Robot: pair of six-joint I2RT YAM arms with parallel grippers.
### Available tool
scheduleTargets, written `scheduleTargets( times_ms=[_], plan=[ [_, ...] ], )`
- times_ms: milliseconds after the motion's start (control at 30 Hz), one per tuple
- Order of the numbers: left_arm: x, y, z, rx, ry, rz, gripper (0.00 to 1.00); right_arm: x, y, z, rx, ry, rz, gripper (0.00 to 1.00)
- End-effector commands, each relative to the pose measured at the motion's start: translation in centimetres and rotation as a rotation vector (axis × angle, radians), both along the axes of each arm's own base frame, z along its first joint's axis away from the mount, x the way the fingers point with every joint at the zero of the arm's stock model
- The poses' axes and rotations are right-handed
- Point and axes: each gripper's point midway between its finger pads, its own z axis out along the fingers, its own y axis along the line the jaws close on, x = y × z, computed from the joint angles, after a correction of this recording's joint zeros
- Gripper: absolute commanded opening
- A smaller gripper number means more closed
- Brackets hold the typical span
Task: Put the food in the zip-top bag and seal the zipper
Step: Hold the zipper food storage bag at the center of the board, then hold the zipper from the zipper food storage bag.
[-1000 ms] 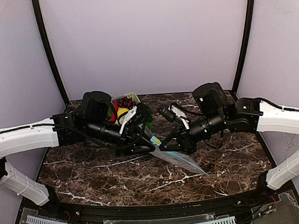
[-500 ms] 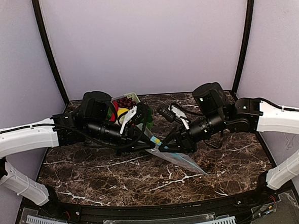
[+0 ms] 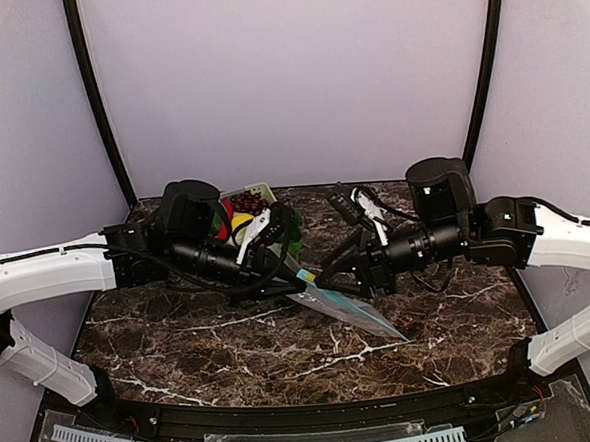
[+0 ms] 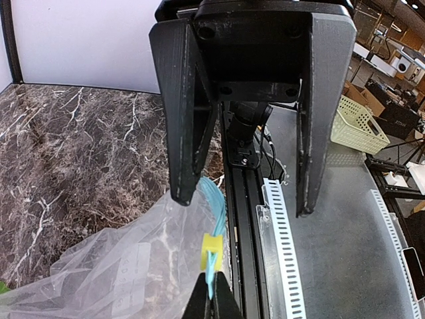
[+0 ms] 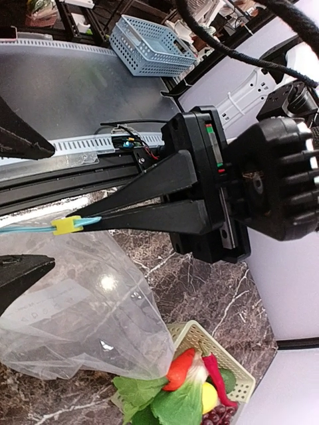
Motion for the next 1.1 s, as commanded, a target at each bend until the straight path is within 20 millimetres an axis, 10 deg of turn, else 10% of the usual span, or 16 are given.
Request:
scheduleTargets(
  times_ms=[0, 1067],
  plan=[
    [-0.7, 0.1, 0.2, -0.003, 0.007, -0.025, 0.01, 0.8, 1.0, 0.6, 0.018, -0.042, -0.019, 0.44],
    [-0.8, 0.2, 0.0, 0.006, 0.0, -0.032, 0.01, 0.2, 2.4, -0.8, 0.02, 0.004, 0.042, 0.09]
  ],
)
